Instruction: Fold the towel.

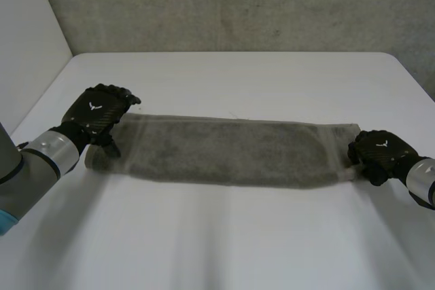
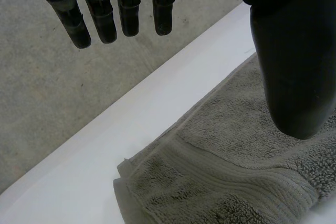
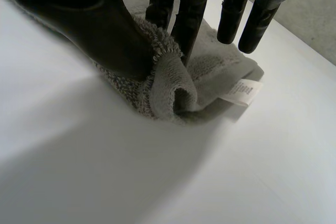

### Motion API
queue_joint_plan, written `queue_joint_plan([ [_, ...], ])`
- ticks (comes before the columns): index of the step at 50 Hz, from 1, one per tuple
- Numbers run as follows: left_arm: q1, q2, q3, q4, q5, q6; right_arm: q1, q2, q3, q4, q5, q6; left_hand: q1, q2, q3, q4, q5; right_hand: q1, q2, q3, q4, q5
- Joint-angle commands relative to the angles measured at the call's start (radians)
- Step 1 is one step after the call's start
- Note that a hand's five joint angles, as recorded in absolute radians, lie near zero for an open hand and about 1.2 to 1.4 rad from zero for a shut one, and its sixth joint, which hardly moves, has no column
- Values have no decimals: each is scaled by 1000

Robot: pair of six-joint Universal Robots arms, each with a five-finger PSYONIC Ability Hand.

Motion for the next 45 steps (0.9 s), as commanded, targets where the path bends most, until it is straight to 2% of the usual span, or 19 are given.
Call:
queue_joint_plan([
  [1,2,2,-1,0,0,-1,-66,-8,-7,4,0,4,-49,-17,-57,-66,3,100,119,-52,-76,65],
  [8,17,6,-10,-2,-1,-1,-274,-37,-139,36,8,4,-46,-14,-57,-66,6,100,119,-52,-76,65],
  [12,17,8,-10,-2,-1,-1,-287,-46,-239,110,3,9,-46,-14,-57,-66,6,100,119,-52,-76,65],
  [14,18,8,-10,0,-3,-2,-260,-71,-324,188,-8,21,-49,-17,-57,-66,3,100,119,-52,-76,65],
  [17,18,8,-8,0,-3,-2,-230,-97,-352,215,-9,29,-46,-14,-57,-66,6,100,119,-52,-76,65],
  [19,17,9,-8,0,-3,-2,-92,-134,-394,225,-5,72,-49,-17,-57,-66,3,100,119,-52,-76,65],
  [20,17,9,-8,0,-3,-2,-91,-134,-394,225,-5,72,-49,-17,-57,-66,3,100,119,-52,-76,65],
  [22,17,8,-8,0,-5,-2,89,-140,-421,210,7,119,-49,-17,-57,-66,3,100,119,-52,-76,65],
  [23,17,8,-8,0,-5,-2,90,-140,-421,210,8,119,-49,-17,-57,-66,3,100,119,-52,-76,65],
  [25,15,8,-8,0,-9,-2,289,-125,-444,179,40,142,-49,-17,-57,-66,3,100,119,-52,-76,65],
  [26,15,8,-8,0,-9,-2,290,-125,-444,179,40,142,-49,-17,-57,-66,3,100,119,-52,-76,65],
  [27,14,8,-8,0,-9,-2,396,-105,-450,157,82,141,-49,-17,-57,-66,3,100,119,-52,-76,65],
  [28,14,8,-8,0,-9,-2,397,-105,-450,156,83,141,-49,-17,-57,-66,3,100,119,-52,-76,65],
  [30,14,8,-10,0,-11,-2,591,-36,-469,98,170,138,-49,-17,-57,-66,3,100,119,-52,-76,65],
  [31,14,8,-10,0,-11,-2,592,-36,-469,98,170,138,-49,-17,-57,-66,3,100,119,-52,-76,65],
  [33,15,8,-10,0,-12,-2,740,42,-504,40,227,136,-49,-17,-57,-66,3,100,119,-52,-76,65],
  [34,15,8,-10,0,-12,-2,741,43,-504,40,227,136,-49,-17,-57,-66,3,100,119,-52,-76,65],
  [39,18,8,-8,0,-12,-2,898,223,-598,8,256,133,-49,-17,-57,-66,3,100,119,-52,-76,65],
  [45,15,8,-8,0,-12,-2,926,296,-619,9,264,93,-52,-20,-57,-66,0,100,119,-52,-76,65],
])
